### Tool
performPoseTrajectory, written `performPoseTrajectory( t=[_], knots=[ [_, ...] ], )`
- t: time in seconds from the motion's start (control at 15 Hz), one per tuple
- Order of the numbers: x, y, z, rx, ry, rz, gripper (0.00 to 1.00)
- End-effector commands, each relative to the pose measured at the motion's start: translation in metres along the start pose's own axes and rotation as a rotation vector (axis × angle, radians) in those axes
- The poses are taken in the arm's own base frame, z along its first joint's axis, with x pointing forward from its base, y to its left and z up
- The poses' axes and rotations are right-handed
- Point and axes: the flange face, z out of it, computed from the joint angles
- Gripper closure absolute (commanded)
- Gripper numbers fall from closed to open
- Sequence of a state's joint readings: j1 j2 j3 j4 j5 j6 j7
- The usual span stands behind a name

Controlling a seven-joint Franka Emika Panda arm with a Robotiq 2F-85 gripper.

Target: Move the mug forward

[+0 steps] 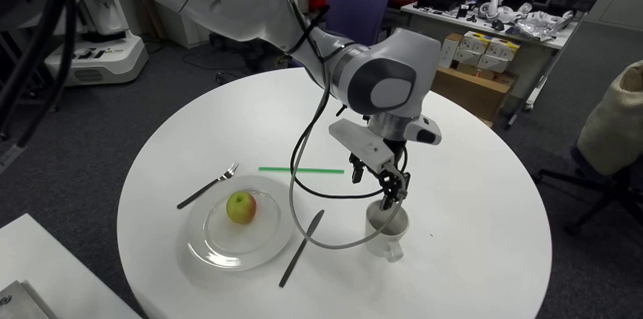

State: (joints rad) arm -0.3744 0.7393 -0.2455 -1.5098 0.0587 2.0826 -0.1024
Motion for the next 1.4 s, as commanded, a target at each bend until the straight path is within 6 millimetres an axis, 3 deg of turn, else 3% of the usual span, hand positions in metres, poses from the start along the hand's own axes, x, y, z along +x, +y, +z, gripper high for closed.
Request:
performPoseTrajectory(
  t=[0.0,1.33],
  knots=[
    [0.008,0.006,-0.005,0.027,-0.003,-0.010,0.00],
    [0.011,0.010,0.016,0.061,-0.035,-0.023,0.02]
  ],
)
